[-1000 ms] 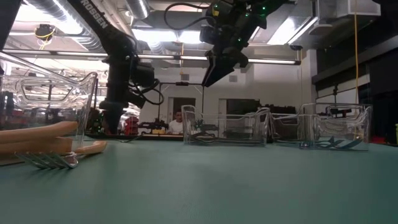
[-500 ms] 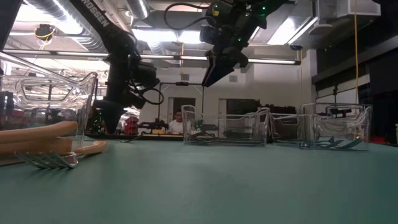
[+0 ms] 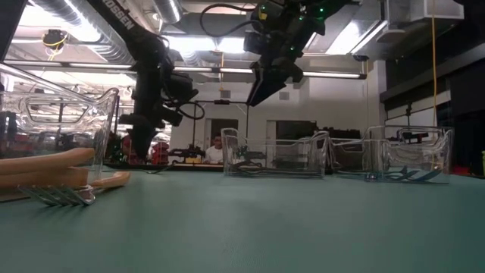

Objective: Sort silverware by color (type)
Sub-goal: Put the black fork into the top left transparent bin

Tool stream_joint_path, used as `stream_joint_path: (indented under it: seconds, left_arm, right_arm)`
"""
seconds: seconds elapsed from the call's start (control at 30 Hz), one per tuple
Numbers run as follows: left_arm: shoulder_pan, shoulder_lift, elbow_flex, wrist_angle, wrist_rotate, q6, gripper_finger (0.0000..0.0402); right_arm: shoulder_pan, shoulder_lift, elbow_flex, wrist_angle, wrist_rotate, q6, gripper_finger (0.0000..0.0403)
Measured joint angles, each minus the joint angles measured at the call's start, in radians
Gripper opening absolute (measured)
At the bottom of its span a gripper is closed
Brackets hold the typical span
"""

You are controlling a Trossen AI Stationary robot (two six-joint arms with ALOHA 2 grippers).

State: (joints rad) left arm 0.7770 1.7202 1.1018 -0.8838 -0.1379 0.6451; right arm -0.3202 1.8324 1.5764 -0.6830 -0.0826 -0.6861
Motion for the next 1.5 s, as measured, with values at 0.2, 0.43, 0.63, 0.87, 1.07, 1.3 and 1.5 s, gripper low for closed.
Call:
stream_joint_path:
  seconds: [0.2,0.43,0.63,0.87,1.07,1.3,1.5]
  left_arm:
    - [-0.029,-0.001,0.01,-0.078,0.045,-0.041,0.0068]
    - [-0.074,-0.02,0.011,-0.093,0.058,-0.068,0.0068]
    - [-0.09,-0.057,0.012,-0.099,0.112,-0.097,0.0068]
    - [-0.08,-0.057,0.012,-0.103,0.203,-0.13,0.0068]
    - [-0.081,-0.057,0.008,-0.107,0.241,-0.165,0.0068]
    - [-0.092,-0.057,-0.083,-0.045,0.139,-0.187,0.0068]
    - [-0.097,-0.056,-0.156,0.129,0.098,-0.165,0.0068]
  right_arm:
    - [0.0,0.0,0.0,-0.001,0.0,0.0,0.0095]
    - [-0.001,0.0,0.0,-0.001,0.0,0.0,0.0095]
    - [-0.001,0.0,0.0,-0.001,0.0,0.0,0.0095]
    - [0.0,0.0,0.0,-0.003,0.0,0.0,0.0095]
    - [0.0,0.0,0.0,-0.014,-0.001,0.0,0.0095]
    - [0.0,0.0,0.0,-0.029,-0.001,0.0,0.0095]
    - [0.0,0.0,0.0,-0.025,-0.001,0.0,0.0095]
